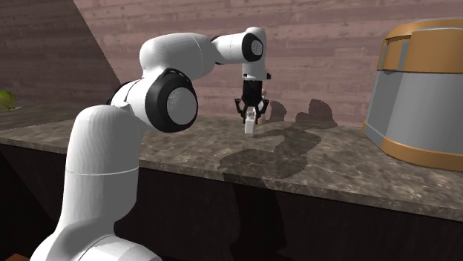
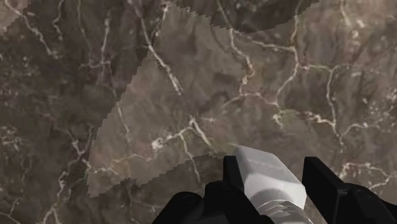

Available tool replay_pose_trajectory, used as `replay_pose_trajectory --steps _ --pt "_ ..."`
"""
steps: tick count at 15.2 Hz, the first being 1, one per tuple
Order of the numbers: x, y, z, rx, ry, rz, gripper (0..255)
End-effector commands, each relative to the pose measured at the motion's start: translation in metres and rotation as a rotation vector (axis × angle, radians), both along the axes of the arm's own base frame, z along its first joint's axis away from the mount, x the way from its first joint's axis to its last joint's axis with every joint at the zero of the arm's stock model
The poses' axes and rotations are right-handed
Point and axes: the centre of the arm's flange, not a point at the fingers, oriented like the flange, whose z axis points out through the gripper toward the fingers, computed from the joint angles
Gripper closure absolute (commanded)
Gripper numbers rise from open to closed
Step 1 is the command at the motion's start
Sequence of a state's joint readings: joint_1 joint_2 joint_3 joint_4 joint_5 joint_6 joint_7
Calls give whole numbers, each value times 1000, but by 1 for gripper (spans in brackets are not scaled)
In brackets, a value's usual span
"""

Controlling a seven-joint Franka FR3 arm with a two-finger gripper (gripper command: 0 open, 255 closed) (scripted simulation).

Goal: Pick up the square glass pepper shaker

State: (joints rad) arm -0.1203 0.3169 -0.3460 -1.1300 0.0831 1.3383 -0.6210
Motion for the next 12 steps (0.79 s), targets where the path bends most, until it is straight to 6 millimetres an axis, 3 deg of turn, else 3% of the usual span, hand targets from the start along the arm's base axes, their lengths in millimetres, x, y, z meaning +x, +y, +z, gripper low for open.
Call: replay_pose_trajectory --steps 1,10,12 --pt "1 -1 11 0 1 0 255" --pt "1 -1 58 0 1 0 255" --pt "1 -1 59 0 1 0 255"
